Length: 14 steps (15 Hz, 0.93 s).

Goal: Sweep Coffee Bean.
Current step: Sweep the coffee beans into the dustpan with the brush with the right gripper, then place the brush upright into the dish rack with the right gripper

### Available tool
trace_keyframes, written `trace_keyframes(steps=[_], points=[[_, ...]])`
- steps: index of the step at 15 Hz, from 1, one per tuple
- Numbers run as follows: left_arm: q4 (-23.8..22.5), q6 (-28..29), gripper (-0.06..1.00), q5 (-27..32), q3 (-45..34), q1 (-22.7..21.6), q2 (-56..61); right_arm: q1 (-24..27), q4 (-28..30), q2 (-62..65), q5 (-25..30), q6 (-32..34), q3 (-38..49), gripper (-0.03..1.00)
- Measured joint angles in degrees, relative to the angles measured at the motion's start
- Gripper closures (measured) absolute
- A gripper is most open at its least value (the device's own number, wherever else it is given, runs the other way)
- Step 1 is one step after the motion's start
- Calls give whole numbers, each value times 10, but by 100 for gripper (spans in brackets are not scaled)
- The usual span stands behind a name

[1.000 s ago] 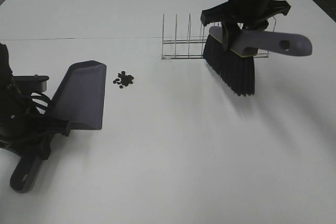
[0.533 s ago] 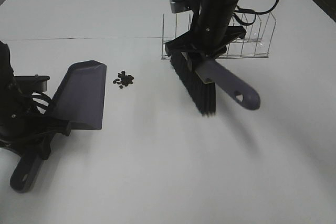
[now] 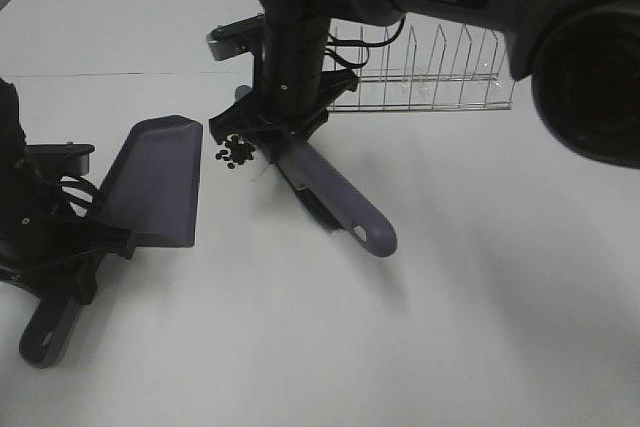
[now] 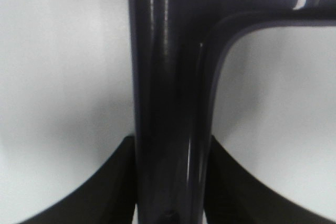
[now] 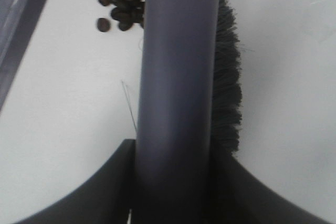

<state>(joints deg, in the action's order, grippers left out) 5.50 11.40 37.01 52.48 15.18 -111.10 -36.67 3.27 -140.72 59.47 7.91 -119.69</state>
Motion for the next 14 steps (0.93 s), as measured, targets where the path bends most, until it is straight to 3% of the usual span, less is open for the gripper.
trace_keyframes(steps=[2,4,8,14], points=[[1,0,63,0,0,0,0,-25,-22,-26,25,-13,-52,69],[2,1,63,0,0,0,0,-50,-91,-41,38,-42,-101,69],[3,1,63,0,0,0,0,-62,-115,-46,44,-41,-150,69],[3,1,63,0,0,0,0,-55,38,-17,107,-36,-202,69]])
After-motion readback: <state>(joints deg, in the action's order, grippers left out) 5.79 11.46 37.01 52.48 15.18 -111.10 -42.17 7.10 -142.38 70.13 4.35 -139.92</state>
